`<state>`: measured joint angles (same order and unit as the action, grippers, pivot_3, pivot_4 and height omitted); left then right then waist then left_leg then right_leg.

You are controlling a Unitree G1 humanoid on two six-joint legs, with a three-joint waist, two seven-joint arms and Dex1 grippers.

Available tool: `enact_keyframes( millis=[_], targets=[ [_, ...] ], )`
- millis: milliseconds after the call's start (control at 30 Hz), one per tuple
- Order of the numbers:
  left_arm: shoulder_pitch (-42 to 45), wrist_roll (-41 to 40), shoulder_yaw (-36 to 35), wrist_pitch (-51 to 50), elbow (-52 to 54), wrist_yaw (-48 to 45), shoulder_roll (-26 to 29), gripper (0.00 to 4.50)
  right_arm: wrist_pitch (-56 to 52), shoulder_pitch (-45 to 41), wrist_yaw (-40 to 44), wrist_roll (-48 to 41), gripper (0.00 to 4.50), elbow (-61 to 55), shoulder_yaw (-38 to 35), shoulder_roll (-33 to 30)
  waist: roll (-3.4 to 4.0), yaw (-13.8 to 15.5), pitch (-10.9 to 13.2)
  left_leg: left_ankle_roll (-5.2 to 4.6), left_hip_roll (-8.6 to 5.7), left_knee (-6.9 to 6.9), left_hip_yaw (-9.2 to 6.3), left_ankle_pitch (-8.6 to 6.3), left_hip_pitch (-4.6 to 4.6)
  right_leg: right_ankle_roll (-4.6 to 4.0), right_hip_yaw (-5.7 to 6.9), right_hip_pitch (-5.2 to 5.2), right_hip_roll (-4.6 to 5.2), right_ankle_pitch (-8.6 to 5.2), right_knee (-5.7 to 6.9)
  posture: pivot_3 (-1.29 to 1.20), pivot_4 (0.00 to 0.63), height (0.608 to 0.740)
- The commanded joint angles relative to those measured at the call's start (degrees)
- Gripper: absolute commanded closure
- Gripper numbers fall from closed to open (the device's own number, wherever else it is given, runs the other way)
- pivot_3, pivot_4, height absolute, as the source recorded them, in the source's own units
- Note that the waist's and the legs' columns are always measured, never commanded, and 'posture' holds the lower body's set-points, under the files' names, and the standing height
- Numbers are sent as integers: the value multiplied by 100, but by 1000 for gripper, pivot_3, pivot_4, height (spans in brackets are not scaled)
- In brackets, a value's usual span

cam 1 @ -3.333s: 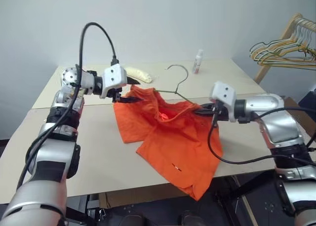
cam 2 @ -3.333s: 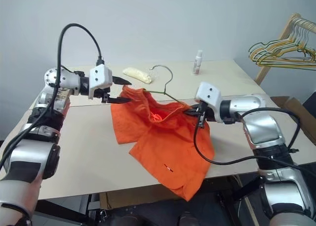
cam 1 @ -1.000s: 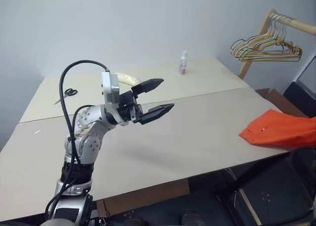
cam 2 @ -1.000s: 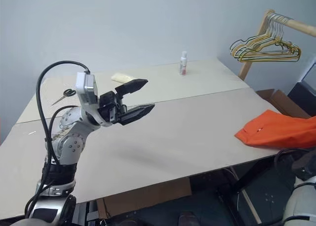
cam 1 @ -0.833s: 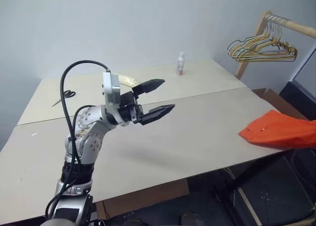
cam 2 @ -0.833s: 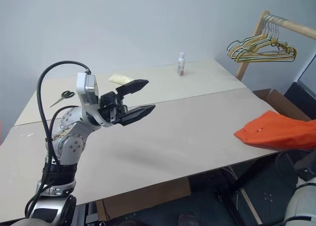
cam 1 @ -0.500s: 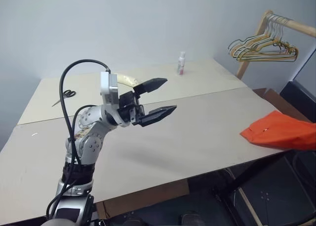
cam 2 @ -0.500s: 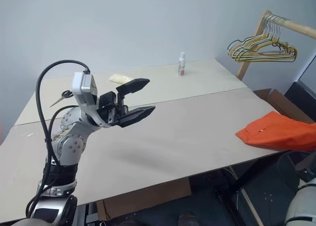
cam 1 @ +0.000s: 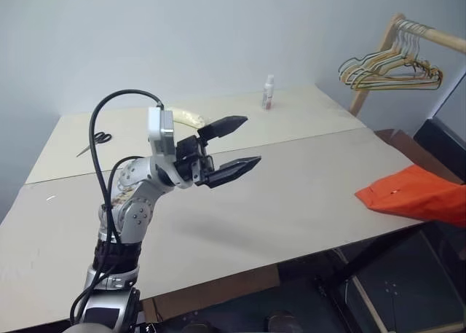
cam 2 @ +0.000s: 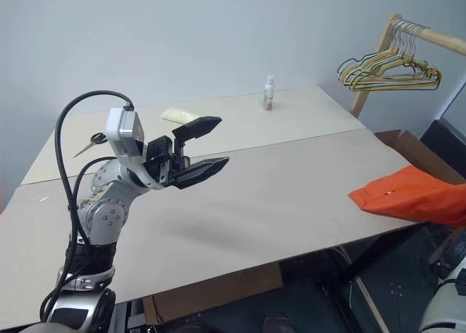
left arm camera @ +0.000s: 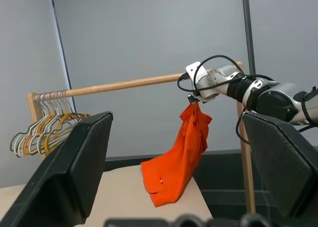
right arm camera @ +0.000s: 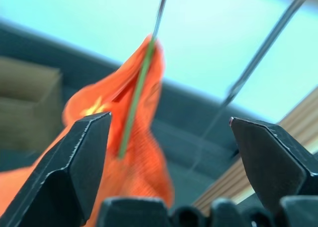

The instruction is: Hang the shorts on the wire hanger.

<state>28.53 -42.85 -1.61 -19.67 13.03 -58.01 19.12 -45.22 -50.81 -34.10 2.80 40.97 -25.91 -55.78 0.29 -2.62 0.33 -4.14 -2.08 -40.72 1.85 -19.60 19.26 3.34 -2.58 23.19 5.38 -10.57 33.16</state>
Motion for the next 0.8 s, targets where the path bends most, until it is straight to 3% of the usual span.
enact_keyframes(
  millis=[33,200,333,633,800],
  targets=[
    [43,-48,-75,117,179,39,-21,0,499,116,-325,729,31,-719,618,-35,5,-1,-2,1,-1,0,0,1,-1,0,0,2,1,0,0,-32,0,740],
    [61,-67,-101,110,170,37,-3,0,1667,379,-431,1482,31,-1158,1418,29,9,-12,-2,4,-2,0,1,2,-4,1,-2,3,2,1,1,-25,0,740],
    [70,-97,-159,93,158,5,51,0,2230,393,-122,1612,31,-1188,1636,114,8,-10,-2,4,-2,-1,1,2,-6,15,-2,2,0,9,1,-12,0,740],
    [-59,254,-244,-107,156,394,515,0,2653,1087,2327,1192,31,-3068,2230,787,6,33,0,1,0,-1,-8,1,-10,35,4,5,-2,21,1,85,0,740],
    [-432,795,-186,36,138,660,836,0,3027,1370,4115,912,31,-3443,2729,792,-2,224,4,6,0,0,-23,3,-7,38,21,14,-1,24,4,141,0,740]
  ],
)
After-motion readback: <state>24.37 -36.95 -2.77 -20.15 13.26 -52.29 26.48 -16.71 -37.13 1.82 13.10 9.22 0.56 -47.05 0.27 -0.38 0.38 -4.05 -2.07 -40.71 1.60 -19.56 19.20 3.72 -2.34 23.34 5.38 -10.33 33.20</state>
